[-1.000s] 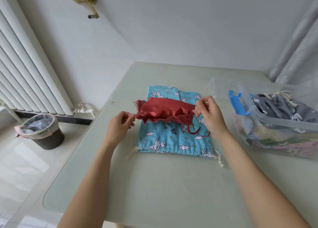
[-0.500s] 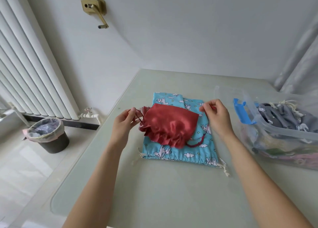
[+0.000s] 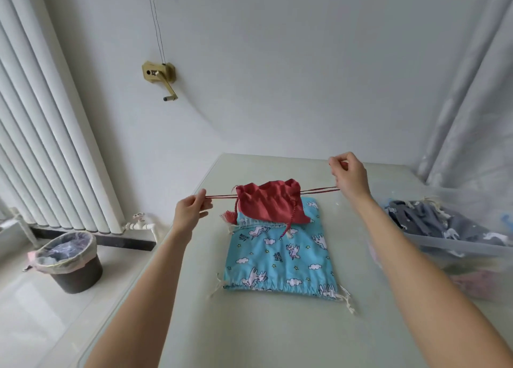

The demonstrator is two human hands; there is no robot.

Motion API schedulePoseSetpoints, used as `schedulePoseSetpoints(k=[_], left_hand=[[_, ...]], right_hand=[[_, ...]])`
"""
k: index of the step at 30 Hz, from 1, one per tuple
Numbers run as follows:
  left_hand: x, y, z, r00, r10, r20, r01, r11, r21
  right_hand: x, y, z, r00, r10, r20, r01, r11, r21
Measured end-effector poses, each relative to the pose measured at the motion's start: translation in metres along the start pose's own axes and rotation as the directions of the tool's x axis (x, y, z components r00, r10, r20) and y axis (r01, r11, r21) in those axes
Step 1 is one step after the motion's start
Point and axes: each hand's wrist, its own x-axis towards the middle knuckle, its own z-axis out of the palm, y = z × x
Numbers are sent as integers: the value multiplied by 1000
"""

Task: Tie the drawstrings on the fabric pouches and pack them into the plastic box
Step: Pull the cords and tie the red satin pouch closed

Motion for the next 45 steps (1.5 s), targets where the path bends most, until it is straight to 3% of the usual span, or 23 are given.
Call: schedulePoseSetpoints(k=[4,8,10,15,18,21,23,25,27,28,32,36,38,41,43,45], left_hand=[[9,8,-1,999,-26,-43,25,999,-27],[17,18,-9,988,-89,-127,57,971,-232],[20,21,-16,979,-116,-165,62,952,-300],[23,29,-28,968,-131,-214,25,899,-438],[18,34,-24,989,-87,-120,13,856,-516],[11,46,-9,999,-51,-14,35,834,-550],[6,53,1,1000,-6,21,13,930,-366],[6,52,4,994,112,17,-113,992,52],[6,46,2,968,249,20,-231,864,447],[4,44,0,955,296,-4,-246,801,545],[0,36,-6,912,397,-99,-232,701,674],[2,31,-15,901,412,-136,-200,674,711],[3,29,-17,909,396,-126,-237,742,628],[4,27,-17,973,194,-128,-179,976,122],[3,26,-16,994,39,-98,-53,988,-145],[1,27,-10,997,-74,-17,61,916,-398]], right_hand=[[14,5,-7,993,63,-103,-66,998,-22],[14,9,-11,959,2,-282,-99,939,-331],[12,9,-12,953,-47,-299,-105,875,-473],[15,7,-19,935,-104,-339,-106,832,-545],[18,5,-20,962,-59,-266,-71,889,-453],[15,-5,-15,987,-120,-104,69,913,-403],[9,-12,-14,970,-240,45,227,817,-531],[5,-15,-17,912,-351,212,396,617,-681],[3,-15,-24,857,-401,323,489,439,-754],[2,-14,-29,843,-407,351,506,381,-773],[2,-7,-51,836,-401,374,494,253,-832],[1,4,-74,882,-357,306,407,253,-878],[1,9,-83,898,-352,263,367,271,-890],[3,13,-95,919,-352,176,300,338,-892],[4,15,-98,916,-374,148,298,383,-874],[3,15,-96,913,-385,136,310,436,-845]])
